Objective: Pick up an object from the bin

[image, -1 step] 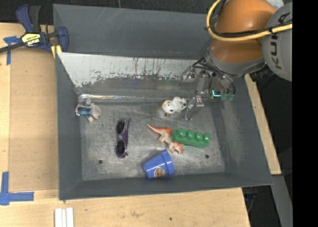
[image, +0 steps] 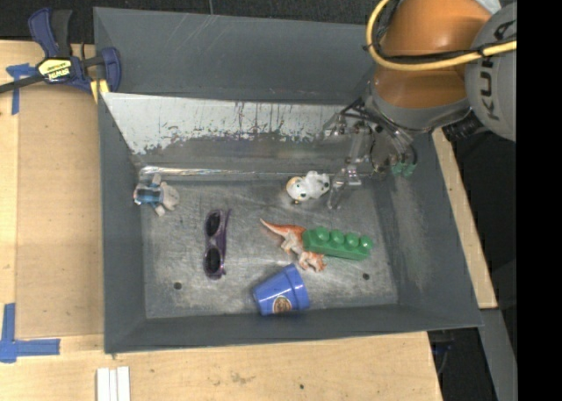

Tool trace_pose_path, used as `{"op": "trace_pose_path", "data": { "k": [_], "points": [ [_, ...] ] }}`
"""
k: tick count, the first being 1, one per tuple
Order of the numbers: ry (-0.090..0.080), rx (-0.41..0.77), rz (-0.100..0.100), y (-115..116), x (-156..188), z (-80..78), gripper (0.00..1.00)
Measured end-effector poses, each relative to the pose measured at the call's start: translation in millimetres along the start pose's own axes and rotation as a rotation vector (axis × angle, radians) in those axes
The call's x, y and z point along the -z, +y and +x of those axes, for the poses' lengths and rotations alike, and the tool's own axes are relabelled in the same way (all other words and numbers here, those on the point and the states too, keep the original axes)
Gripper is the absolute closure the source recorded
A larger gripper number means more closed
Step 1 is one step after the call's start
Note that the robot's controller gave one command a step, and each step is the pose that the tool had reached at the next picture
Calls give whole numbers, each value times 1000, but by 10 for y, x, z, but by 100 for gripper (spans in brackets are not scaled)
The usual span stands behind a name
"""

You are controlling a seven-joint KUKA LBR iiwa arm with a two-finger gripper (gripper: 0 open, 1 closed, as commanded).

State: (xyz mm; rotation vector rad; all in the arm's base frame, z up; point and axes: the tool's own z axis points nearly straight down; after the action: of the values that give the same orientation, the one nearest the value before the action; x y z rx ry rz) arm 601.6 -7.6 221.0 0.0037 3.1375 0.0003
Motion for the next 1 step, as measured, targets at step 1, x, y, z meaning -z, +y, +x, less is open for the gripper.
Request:
{"op": "trace_pose_path", "data": {
  "k": [1],
  "points": [
    [-4, -56, 0, -237, -699, 264, 0]
  ]
}}
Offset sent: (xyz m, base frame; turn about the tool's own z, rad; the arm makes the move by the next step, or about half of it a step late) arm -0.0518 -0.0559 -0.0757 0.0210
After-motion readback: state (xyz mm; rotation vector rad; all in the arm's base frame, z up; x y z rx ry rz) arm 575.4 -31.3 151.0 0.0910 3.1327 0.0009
